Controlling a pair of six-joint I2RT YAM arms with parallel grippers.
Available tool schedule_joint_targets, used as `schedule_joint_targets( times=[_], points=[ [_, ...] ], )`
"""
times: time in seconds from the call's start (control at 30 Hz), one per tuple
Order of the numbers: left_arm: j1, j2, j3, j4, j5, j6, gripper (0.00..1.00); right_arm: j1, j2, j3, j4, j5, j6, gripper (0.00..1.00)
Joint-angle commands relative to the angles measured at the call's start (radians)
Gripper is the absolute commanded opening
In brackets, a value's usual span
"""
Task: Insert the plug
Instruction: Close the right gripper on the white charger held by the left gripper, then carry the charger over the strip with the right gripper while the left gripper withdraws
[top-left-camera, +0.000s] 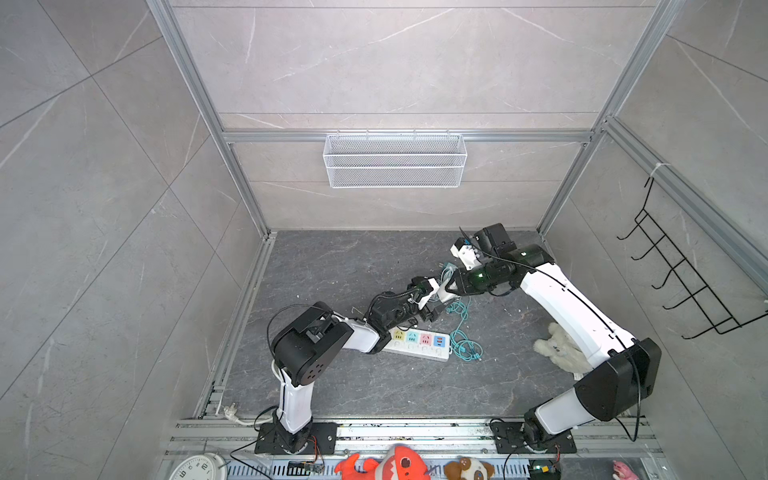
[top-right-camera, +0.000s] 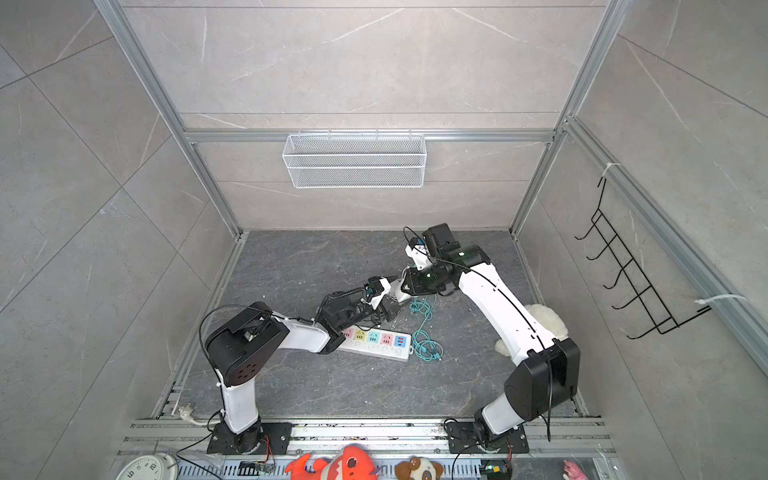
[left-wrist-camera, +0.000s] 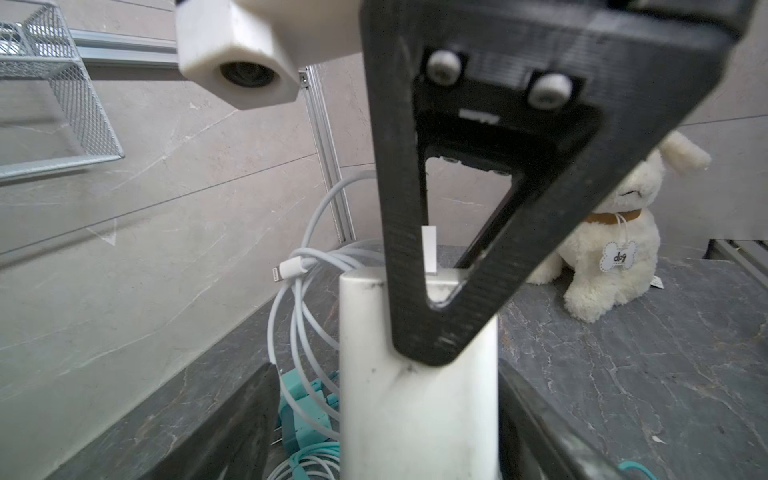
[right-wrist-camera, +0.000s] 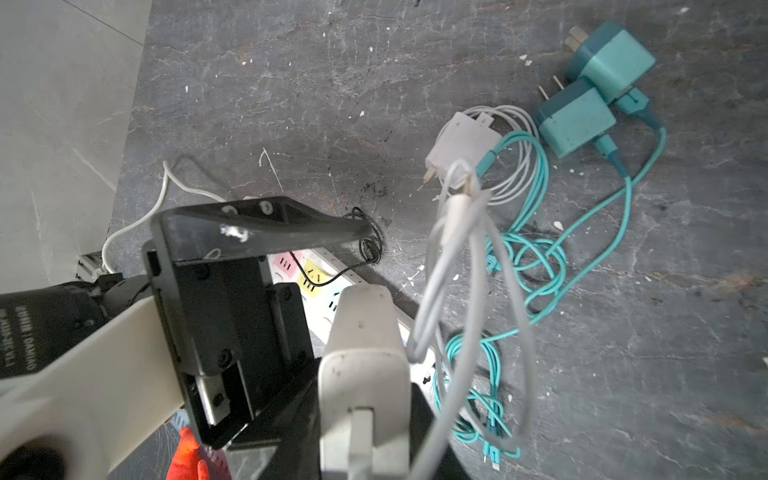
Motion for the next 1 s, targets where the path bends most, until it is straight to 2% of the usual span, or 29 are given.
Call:
schedule_joint_targets(
  times=[0.0, 0.13, 0.3, 0.4, 0.53, 0.63, 0.77, 0.93, 0.97],
  points=[
    [-0.003, -0.092, -0.018, -0.010, -0.018, 0.044, 0.82, -0.014, 0.009, 0.012, -0.005, 0.062, 0.015, 0.00],
    [-0.004, -0.203, -0.011, -0.289, -0.066, 0.071, 0.82, -0.044, 0.043, 0.096, -0.023, 0.110, -0.003, 0.00],
    [-0.004, -0.393, -0.047, -0.526, -0.151, 0.009, 0.81, -0.051, 0.190, 0.348, -0.117, 0.183, -0.120, 0.00],
    [-0.004, -0.533, -0.027, -0.780, -0.292, -0.103, 0.80, -0.051, 0.288, 0.503, -0.165, 0.217, -0.195, 0.00],
    [-0.019, -0.715, -0.017, -1.149, -0.477, -0.185, 0.78, -0.033, 0.418, 0.727, -0.241, 0.134, -0.287, 0.00],
    [-0.024, -0.878, -0.045, -1.369, -0.563, -0.309, 0.77, 0.017, 0.518, 0.903, -0.310, 0.111, -0.330, 0.00],
    [-0.024, -1.058, -0.101, -1.619, -0.697, -0.544, 0.77, 0.096, 0.654, 1.129, -0.409, 0.069, -0.379, 0.00],
    [-0.063, -1.160, -0.145, -1.841, -0.770, -0.829, 0.74, 0.206, 0.770, 1.316, -0.513, 0.060, -0.439, 0.00],
    [-0.070, -1.165, -0.158, -1.884, -0.820, -0.897, 0.75, 0.225, 0.779, 1.329, -0.532, 0.049, -0.451, 0.00]
  ],
)
